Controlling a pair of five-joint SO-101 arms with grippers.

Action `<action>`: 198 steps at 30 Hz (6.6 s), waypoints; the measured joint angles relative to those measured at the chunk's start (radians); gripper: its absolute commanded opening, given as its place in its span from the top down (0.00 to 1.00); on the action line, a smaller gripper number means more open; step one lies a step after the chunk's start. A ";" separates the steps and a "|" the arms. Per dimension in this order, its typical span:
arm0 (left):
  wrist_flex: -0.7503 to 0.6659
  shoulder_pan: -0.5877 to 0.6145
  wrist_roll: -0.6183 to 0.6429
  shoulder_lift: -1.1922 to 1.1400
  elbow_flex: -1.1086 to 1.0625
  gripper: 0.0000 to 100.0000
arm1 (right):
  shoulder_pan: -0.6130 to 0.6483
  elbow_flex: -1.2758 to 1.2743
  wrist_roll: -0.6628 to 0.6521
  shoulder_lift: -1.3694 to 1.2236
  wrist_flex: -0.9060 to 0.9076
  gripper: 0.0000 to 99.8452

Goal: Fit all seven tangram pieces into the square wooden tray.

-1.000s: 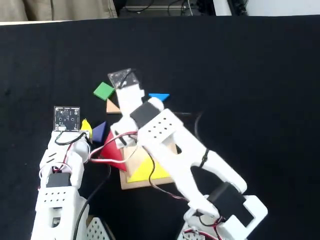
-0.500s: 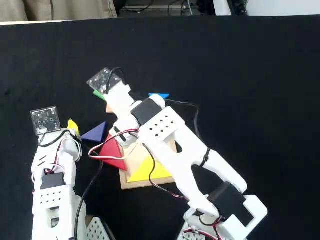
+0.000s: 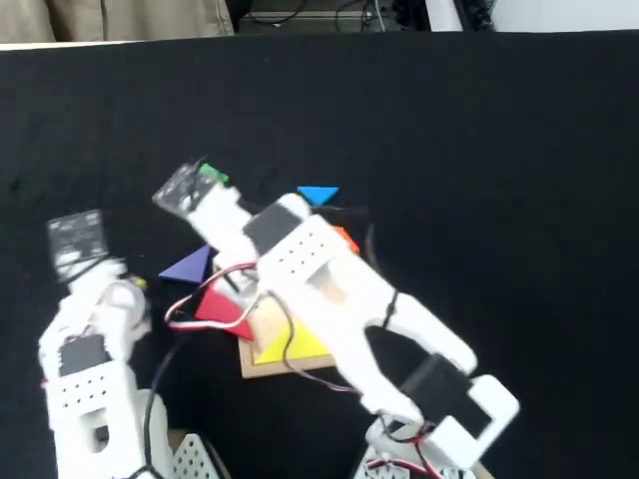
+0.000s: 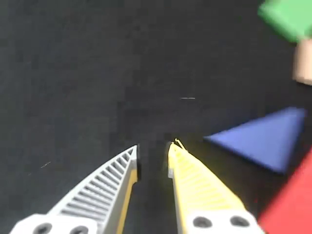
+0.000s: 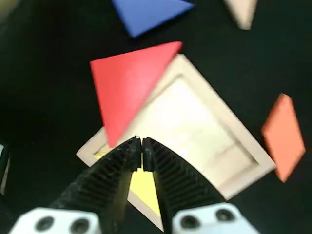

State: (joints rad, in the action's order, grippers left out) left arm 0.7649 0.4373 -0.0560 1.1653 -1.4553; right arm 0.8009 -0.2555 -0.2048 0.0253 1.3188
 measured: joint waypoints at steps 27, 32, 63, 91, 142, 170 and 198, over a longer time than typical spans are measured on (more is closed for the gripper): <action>0.018 0.500 -0.218 0.002 -0.028 0.89 | 0.232 0.140 -0.061 -0.370 -0.049 0.78; 0.018 0.500 -0.218 0.002 -0.029 0.89 | 0.230 0.169 -0.061 -0.462 -0.051 0.78; 0.443 -0.301 -0.081 0.000 0.339 0.88 | -0.471 0.559 -0.198 0.213 0.410 0.95; 0.311 -0.269 -0.196 -0.695 0.503 0.74 | -0.752 -0.331 -0.011 0.227 -0.222 0.95; 0.359 -0.310 -0.207 -0.853 0.626 0.66 | -0.752 -0.396 -0.011 0.226 -0.295 0.95; 0.242 -0.288 -0.359 -1.025 0.672 0.66 | -0.752 -0.397 -0.011 0.226 -0.295 0.95; 0.244 -0.321 -0.359 -1.129 0.718 0.88 | -0.752 -0.407 -0.011 0.226 -0.304 0.95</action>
State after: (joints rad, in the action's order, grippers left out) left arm 1.0088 0.1166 -0.4150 0.0361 -0.7373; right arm 0.0491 -0.6621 -0.2156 0.2509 1.0150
